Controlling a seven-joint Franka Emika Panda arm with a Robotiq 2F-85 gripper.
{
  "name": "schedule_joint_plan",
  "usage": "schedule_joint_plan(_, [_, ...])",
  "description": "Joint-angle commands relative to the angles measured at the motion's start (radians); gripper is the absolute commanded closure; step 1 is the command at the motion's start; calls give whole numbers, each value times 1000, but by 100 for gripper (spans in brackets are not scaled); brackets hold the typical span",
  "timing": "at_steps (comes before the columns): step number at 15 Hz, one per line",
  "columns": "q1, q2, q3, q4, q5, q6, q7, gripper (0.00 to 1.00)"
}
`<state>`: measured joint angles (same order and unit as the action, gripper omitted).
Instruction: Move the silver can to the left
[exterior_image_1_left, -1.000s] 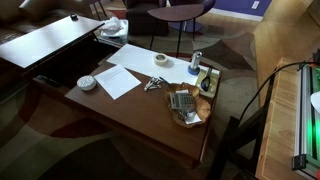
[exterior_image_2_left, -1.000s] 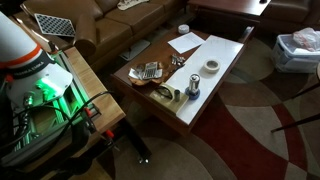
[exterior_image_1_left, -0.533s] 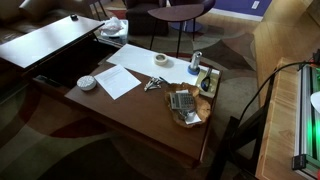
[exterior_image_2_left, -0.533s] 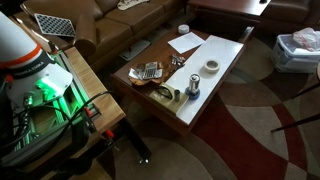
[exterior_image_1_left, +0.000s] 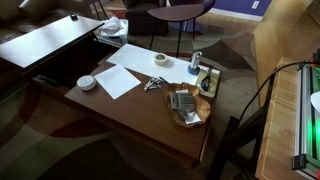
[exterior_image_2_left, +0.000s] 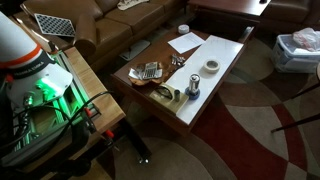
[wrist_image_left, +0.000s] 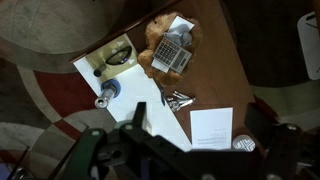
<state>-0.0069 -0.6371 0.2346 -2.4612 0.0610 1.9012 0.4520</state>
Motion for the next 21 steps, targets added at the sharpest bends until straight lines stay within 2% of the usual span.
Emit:
schedule_joint_plan(1, [9, 2, -8, 2, -6, -2, 5, 0])
schedule_joint_plan(21, [-1, 12, 6, -6, -17, 21, 30, 0])
